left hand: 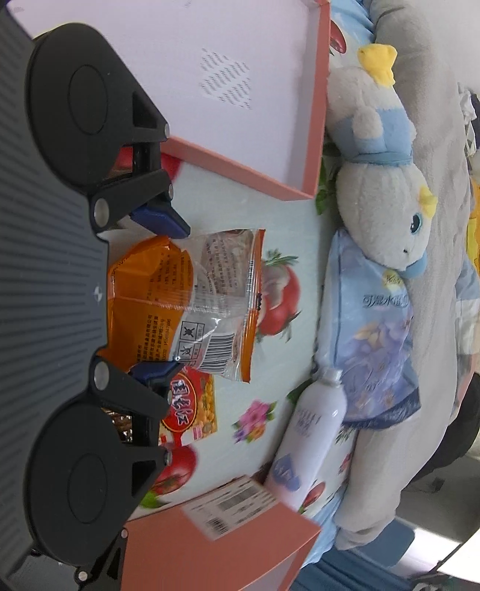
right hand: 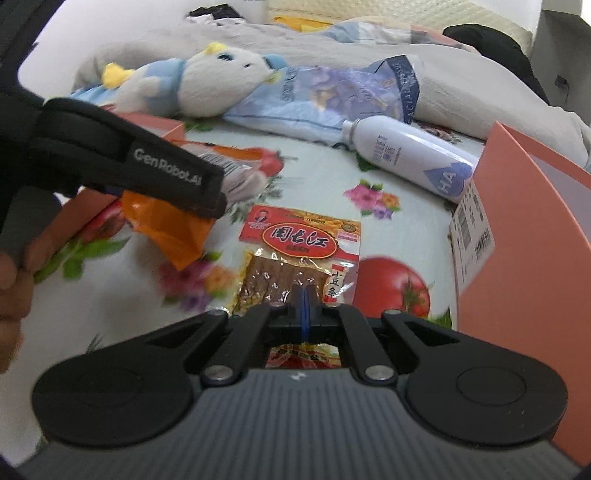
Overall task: Organize snacks
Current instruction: 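Close the right gripper on the red-labelled jerky packet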
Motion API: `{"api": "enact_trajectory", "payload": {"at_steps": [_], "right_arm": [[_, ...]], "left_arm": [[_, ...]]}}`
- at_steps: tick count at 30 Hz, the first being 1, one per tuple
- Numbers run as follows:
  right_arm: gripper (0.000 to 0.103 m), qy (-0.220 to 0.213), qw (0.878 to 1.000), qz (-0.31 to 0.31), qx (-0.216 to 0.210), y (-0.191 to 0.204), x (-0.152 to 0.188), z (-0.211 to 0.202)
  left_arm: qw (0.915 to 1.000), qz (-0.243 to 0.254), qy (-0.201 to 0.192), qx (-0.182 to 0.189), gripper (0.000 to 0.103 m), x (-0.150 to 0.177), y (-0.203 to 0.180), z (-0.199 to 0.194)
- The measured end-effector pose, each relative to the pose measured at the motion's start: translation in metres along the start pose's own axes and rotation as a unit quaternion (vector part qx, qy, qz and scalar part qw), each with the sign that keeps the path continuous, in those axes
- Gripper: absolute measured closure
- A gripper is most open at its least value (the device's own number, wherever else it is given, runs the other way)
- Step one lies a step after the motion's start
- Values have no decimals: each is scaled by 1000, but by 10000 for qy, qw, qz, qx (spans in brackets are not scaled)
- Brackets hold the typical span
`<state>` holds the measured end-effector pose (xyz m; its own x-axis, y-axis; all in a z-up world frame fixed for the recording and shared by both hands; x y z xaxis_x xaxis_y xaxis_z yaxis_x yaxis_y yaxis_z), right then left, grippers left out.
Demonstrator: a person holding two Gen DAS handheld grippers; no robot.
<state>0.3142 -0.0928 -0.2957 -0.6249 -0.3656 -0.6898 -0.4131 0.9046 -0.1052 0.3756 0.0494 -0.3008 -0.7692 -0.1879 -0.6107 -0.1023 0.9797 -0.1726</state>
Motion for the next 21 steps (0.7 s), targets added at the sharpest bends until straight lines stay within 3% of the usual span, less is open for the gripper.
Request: {"api": "enact_trajectory", "payload": {"at_steps": [8, 13, 14, 15, 17, 21], "right_arm": [[99, 170, 9980, -586, 137, 15, 25, -31], [95, 223, 9996, -91, 119, 5, 23, -35], [83, 205, 9996, -60, 169, 4, 23, -35], [54, 190, 9996, 1, 208, 3, 23, -36], [11, 134, 9997, 133, 147, 0, 23, -36], [12, 360, 9990, 253, -88, 5, 24, -25]], "left_arm": [[9999, -57, 39, 109, 32, 46, 1, -42], [9997, -246, 18, 78, 32, 65, 9, -55], [9995, -297, -13, 110, 32, 67, 10, -57], [9994, -332, -44, 121, 31, 67, 12, -58], [9990, -420, -88, 139, 31, 68, 16, -60], [9976, -633, -129, 244, 31, 66, 23, -62]]}}
Point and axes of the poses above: each gripper's, at about its wrist camera, not at the fingertips, and z roughly the way its jaws point, y to its left, x to its underside, the point moved 6 cm from there along z, roughly the way its jaws point, and after that the axes turned 2 degrees about -z, right-handed, at the moved point
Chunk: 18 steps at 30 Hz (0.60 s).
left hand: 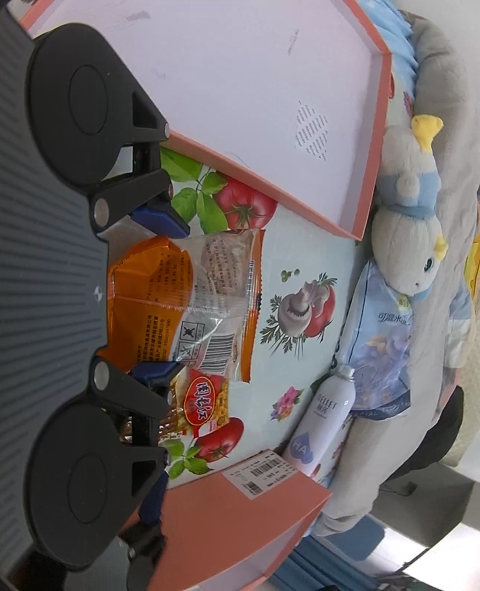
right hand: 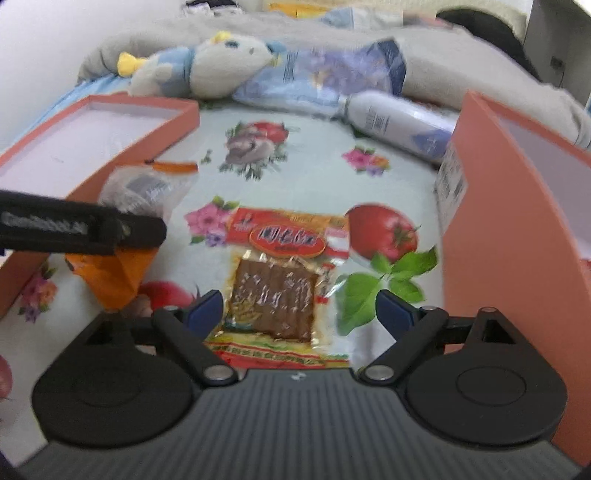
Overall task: Organize snacks
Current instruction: 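Close the right gripper on the red-labelled jerky packet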
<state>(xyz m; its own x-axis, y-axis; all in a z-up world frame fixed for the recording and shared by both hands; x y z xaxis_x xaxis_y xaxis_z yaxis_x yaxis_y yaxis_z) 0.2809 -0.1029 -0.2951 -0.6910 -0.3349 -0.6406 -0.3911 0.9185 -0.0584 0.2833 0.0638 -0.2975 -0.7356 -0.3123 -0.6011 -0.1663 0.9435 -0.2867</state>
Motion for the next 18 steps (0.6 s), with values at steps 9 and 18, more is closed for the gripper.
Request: {"api": "enact_trajectory", "payload": {"at_steps": [9, 18], "right_arm": [[0, 235, 9988, 431, -81, 1, -7, 20], [17, 313, 9981, 127, -516, 8, -8, 17]], "left_arm": [[9996, -275, 4, 60, 31, 1, 11, 5], [9991, -409, 9, 109, 31, 2, 14, 4]]}}
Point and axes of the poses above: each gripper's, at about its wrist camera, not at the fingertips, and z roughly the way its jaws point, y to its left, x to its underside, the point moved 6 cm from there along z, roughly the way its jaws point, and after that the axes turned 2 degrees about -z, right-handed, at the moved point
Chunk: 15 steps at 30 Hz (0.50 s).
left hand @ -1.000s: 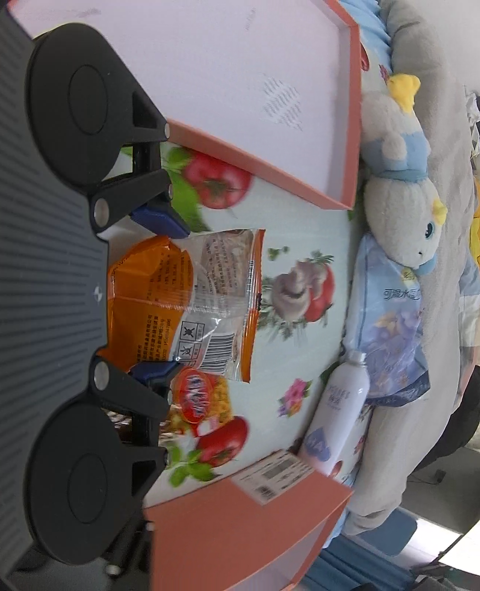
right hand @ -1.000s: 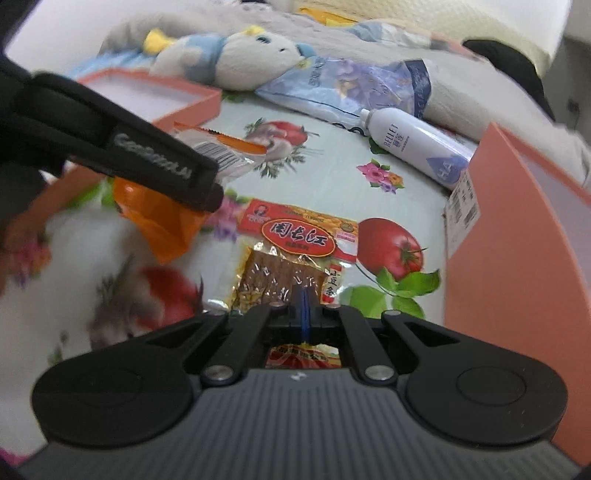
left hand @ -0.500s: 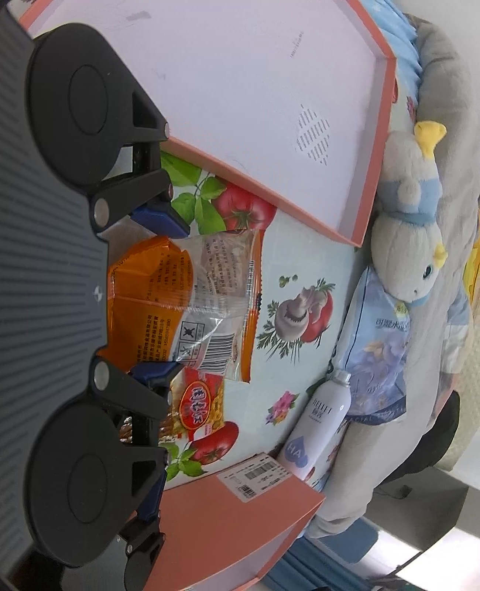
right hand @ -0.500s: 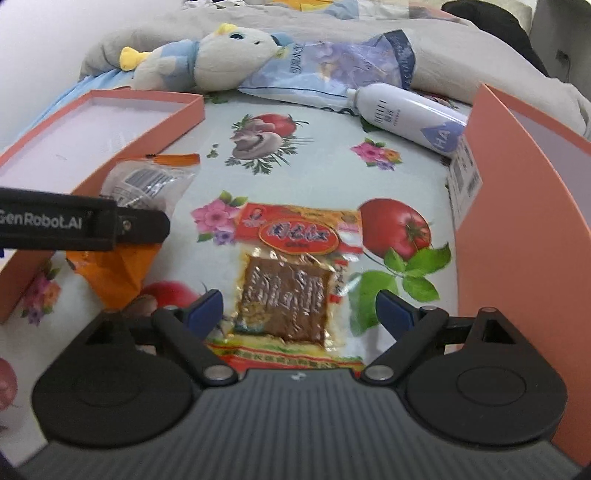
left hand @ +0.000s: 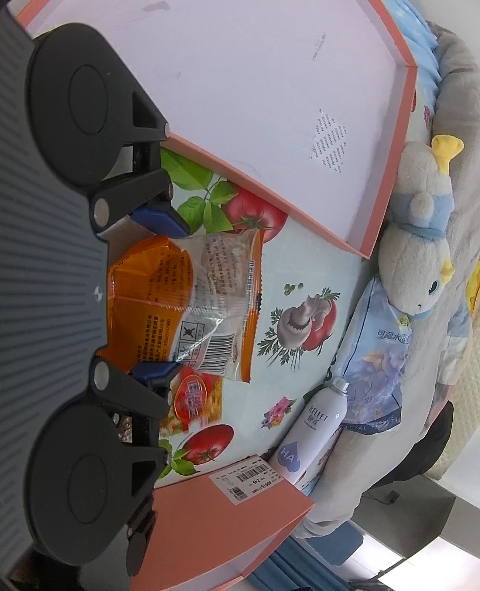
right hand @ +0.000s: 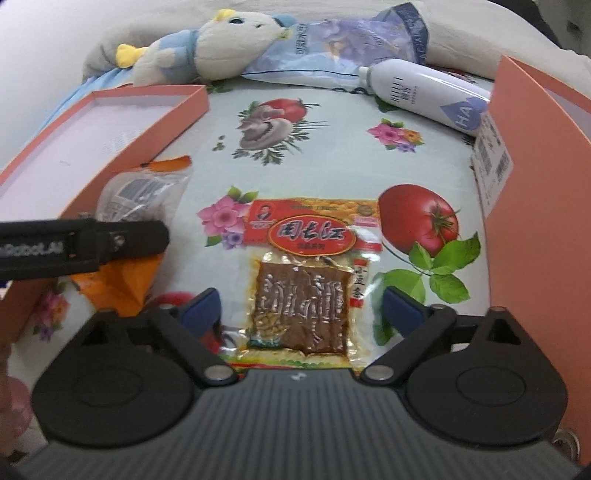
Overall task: Organize snacks
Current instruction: 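Close the right gripper on the red-labelled jerky packet, then lift both held packets and carry them over the deep pink box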
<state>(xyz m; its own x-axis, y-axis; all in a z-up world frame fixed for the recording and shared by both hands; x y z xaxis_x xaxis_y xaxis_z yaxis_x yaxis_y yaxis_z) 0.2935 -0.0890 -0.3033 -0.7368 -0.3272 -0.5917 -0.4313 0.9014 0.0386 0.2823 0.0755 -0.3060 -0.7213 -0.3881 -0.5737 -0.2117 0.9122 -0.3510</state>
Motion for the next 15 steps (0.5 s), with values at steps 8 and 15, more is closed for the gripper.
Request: {"api": "enact_trajectory", "payload": {"at_steps": [8, 15], "right_arm": [[44, -38, 9997, -156, -184, 12, -1, -7], [47, -57, 9996, -222, -173, 18, 2, -17]], "left_arm": [[9999, -13, -117, 72, 31, -6, -7, -6], [9998, -18, -192, 8, 31, -7, -7, -17]]}}
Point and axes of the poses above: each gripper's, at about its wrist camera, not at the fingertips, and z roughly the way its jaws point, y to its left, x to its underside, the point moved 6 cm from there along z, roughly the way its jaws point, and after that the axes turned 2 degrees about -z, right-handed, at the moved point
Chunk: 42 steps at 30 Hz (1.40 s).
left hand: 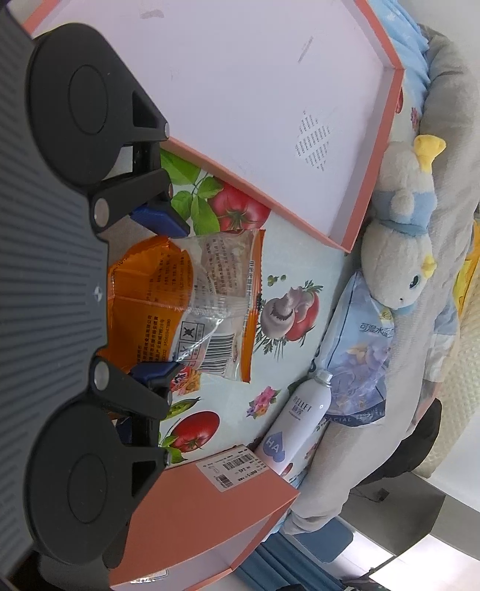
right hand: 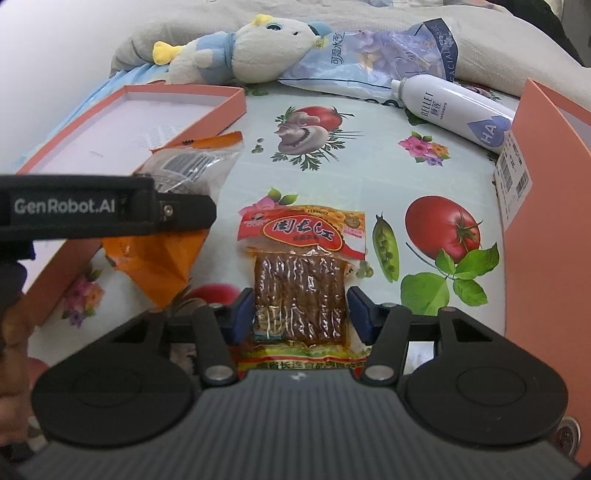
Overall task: Organize snacks
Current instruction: 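Lift both held packets and carry them over the deep pink box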
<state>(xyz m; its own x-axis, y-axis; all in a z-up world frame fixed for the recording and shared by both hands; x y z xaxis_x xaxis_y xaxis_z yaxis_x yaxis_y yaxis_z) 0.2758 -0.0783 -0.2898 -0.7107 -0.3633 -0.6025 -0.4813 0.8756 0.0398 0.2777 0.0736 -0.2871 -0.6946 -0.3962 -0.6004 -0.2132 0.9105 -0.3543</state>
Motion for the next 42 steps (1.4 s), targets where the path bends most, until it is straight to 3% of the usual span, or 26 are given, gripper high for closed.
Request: {"api": "enact_trajectory", "payload": {"at_steps": [10, 25, 34, 42], "right_arm": [[47, -234, 9995, -108, 184, 5, -6, -39], [47, -980, 9943, 156, 378, -6, -45, -137], [47, -1496, 9863, 110, 682, -35, -82, -185], [46, -1865, 9776, 234, 948, -68, -99, -217]], "left_arm": [[9997, 56, -205, -100, 31, -14, -10, -36], [9985, 75, -536, -73, 31, -46, -48, -116], [9972, 86, -720, 199, 31, -79, -94, -142], [9937, 520, -876, 474, 31, -101, -155, -155]]}}
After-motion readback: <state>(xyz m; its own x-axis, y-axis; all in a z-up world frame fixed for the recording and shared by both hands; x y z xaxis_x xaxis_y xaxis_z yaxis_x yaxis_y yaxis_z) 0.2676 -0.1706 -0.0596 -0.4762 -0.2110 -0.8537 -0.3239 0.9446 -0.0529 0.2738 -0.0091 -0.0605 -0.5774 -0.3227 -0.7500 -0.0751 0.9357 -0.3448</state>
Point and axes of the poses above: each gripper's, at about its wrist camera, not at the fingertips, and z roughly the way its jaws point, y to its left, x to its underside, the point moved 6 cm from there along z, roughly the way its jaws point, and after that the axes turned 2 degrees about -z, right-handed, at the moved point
